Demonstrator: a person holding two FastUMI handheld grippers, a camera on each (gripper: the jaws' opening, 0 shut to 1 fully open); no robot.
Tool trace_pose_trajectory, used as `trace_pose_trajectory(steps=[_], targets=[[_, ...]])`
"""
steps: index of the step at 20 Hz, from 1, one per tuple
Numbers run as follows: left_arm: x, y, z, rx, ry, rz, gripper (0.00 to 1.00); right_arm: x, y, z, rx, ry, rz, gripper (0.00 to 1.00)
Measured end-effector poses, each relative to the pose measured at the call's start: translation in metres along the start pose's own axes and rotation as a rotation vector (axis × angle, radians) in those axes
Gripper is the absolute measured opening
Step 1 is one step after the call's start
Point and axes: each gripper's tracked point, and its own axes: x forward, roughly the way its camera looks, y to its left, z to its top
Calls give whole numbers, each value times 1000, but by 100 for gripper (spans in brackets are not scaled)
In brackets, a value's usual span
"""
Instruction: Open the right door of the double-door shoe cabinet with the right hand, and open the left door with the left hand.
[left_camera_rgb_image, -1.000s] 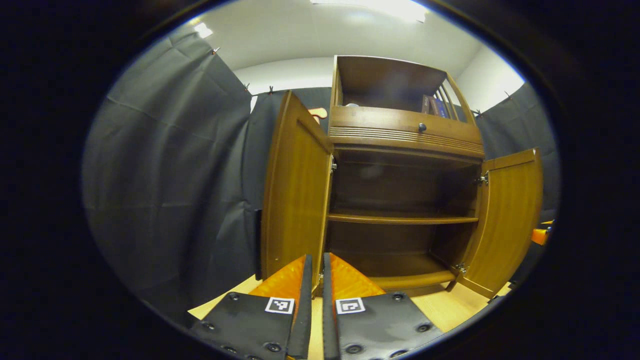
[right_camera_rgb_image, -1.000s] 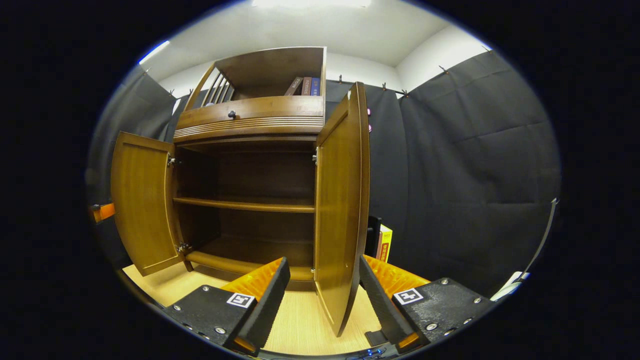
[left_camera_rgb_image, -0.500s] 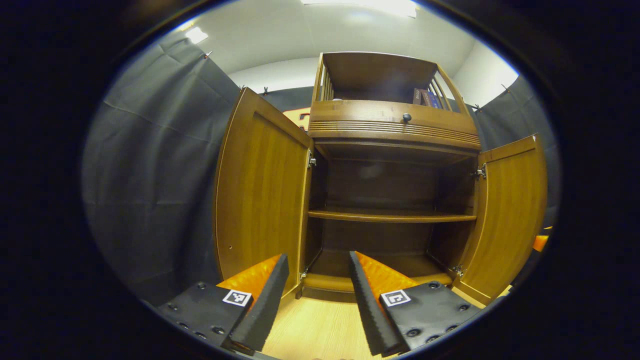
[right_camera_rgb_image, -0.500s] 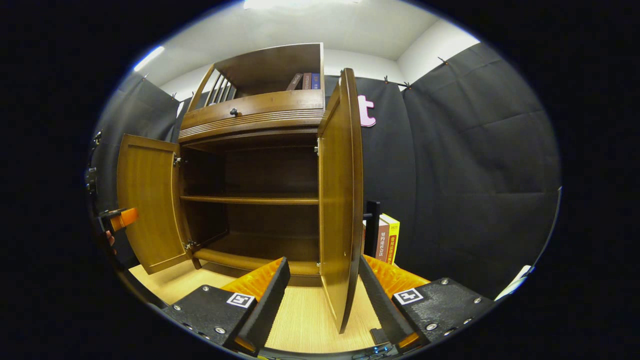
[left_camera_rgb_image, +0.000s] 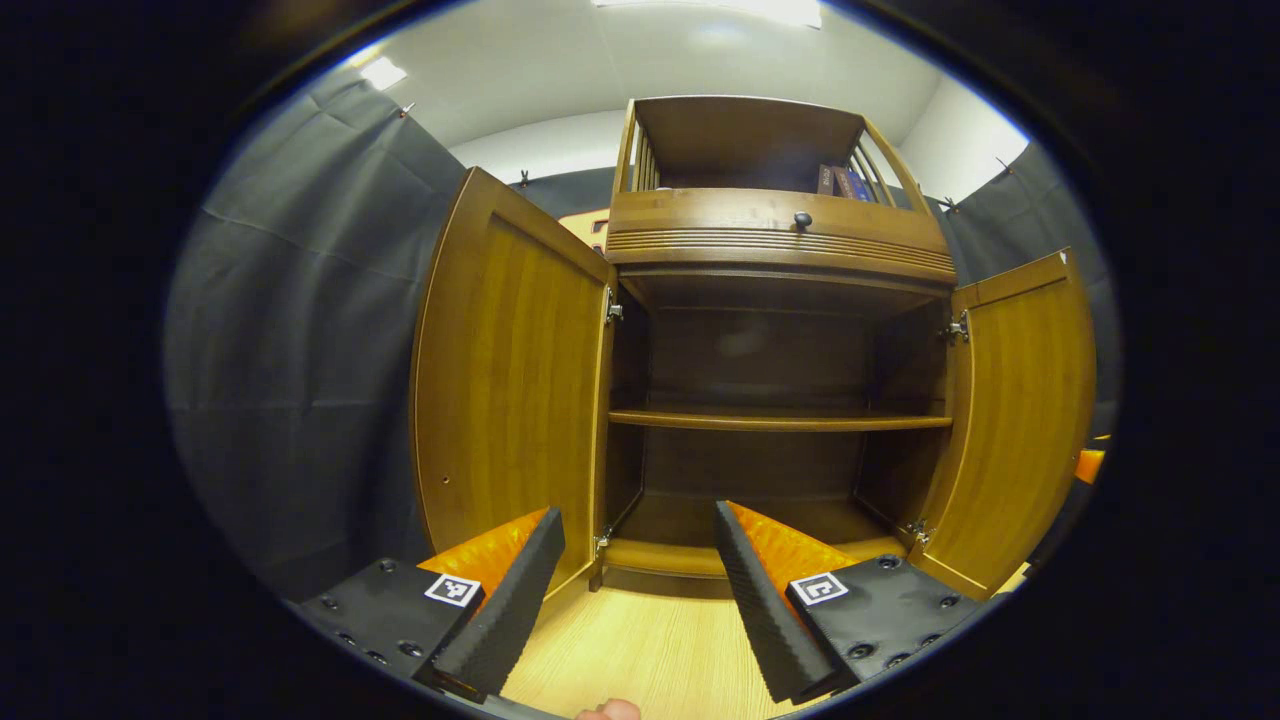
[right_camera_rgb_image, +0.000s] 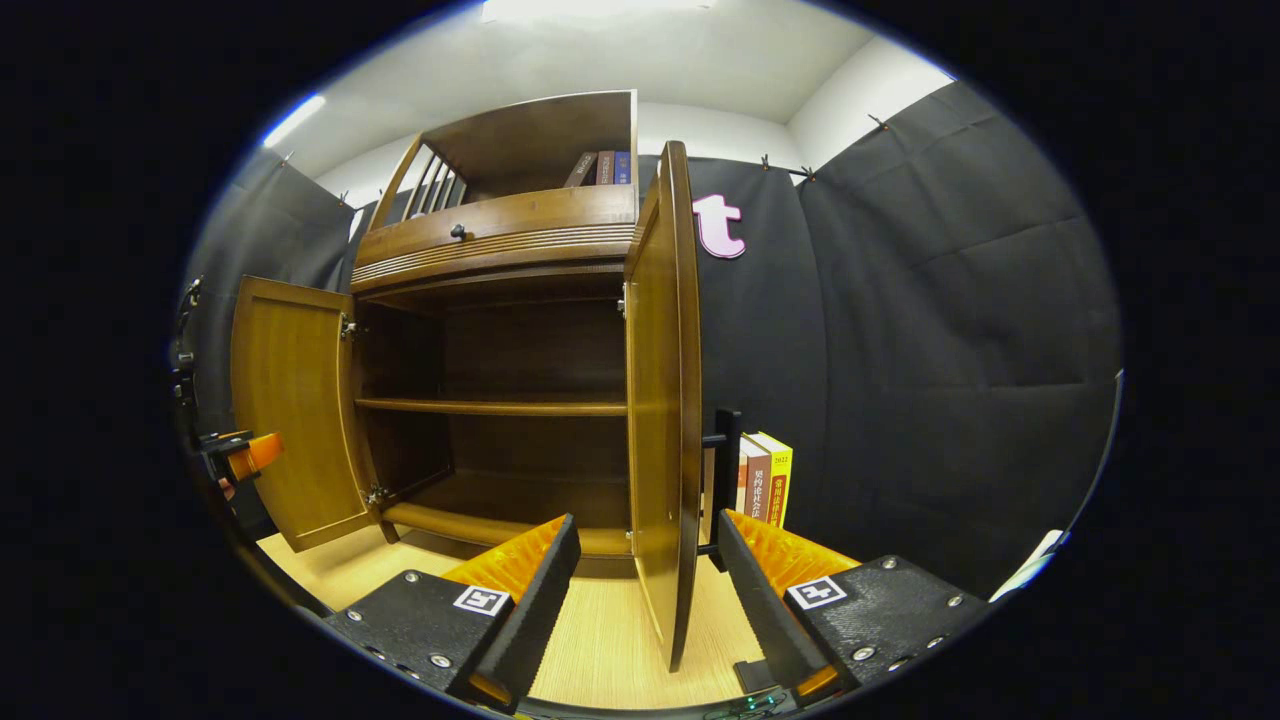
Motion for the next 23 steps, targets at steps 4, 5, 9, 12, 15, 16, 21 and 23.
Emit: trace_pose_trajectory(steps=[4,5,9,12,15,16,21,23], targets=[[-1,3,-1,13,5,12,93,0,0,1,8,-7,2,86],[-2,2,0,13,6,9,96,0,0,0,11,-6,4,86],[-5,0,4,28,-5,1,93,2,0,-1,21,-1,7,86],[-4,-2,7,41,-14,0,93,3,-1,-1,29,-4,4,86],[-4,-6,10,43,-16,-14,93,4,-2,1,39,-7,-4,86],[-4,-7,11,36,-15,-22,96,3,-2,2,42,-10,-5,86],[-1,-12,19,34,-27,-40,93,4,-5,2,54,-12,-21,86],[-1,-14,20,40,-31,-45,93,2,-6,3,57,-14,-26,86]])
